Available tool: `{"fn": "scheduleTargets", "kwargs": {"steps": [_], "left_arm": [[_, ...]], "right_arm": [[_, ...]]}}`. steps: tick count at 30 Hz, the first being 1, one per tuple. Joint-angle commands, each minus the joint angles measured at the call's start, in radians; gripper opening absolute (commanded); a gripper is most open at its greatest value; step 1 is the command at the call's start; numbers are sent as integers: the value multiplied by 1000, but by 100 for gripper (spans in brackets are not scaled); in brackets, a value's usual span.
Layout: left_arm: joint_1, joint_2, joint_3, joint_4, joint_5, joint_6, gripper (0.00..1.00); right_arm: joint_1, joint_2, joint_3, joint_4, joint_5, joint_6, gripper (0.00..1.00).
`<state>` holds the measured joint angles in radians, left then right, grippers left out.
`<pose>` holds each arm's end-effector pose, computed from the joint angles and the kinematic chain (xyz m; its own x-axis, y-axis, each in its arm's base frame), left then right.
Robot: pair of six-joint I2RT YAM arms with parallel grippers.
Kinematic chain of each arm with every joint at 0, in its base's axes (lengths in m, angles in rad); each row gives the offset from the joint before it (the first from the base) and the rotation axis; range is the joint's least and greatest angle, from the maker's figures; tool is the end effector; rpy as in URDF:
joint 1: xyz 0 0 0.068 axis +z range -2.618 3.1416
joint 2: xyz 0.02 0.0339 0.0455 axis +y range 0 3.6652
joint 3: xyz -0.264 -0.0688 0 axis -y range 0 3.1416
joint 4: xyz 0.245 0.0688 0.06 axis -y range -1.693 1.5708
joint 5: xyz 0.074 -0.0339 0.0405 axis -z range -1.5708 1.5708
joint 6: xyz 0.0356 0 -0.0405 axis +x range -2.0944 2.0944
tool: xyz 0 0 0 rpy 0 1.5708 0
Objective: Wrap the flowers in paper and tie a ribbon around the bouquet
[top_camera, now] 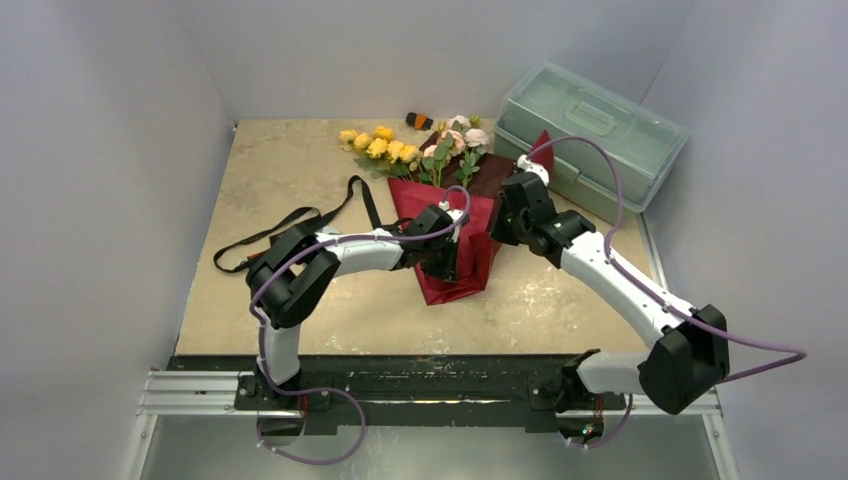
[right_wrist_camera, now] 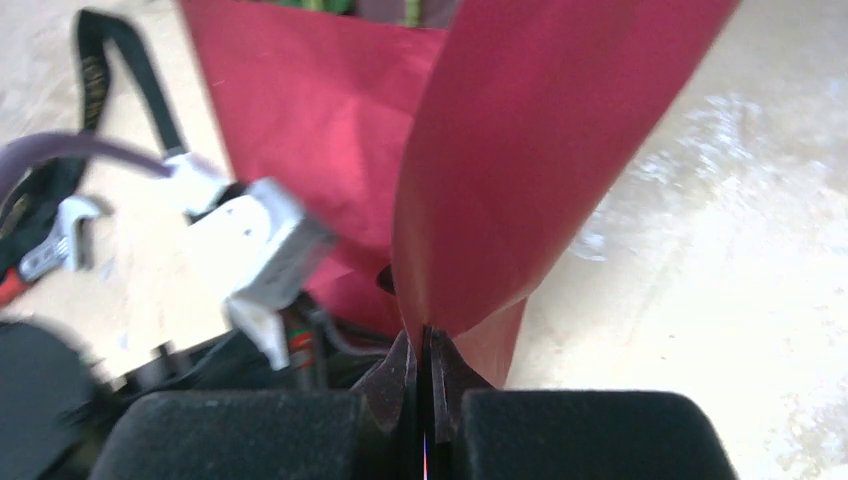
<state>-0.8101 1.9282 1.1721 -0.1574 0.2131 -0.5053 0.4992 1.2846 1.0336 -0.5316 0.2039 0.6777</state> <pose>0.2691 -0.2937 0.1502 -0.8634 0.2209 -0.4536 0.4333 0.7853 -0.4423 0.2448 0.1253 0.2873 -0.6972 0.3192 -0.6419 0.1212 0.9350 0.3334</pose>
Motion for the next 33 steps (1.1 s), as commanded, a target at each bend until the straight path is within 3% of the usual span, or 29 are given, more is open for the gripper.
{"fn": "scheduleTargets", "kwargs": {"steps": [1,14,23,33], "left_arm": [[1,-14,-30,14,7,7,0],[6,-44,-71,55,38,7,0],[33,-192,-138,98,60,-57,0],[88,-349,-297,255,58,-161,0]], "right_arm": [[94,27,107,28,47,-101,0],[167,174,93,84,-98,-180,0],[167,230,59,145,-202,-179,0],[165,312,82,175,-271,-183,0]]}}
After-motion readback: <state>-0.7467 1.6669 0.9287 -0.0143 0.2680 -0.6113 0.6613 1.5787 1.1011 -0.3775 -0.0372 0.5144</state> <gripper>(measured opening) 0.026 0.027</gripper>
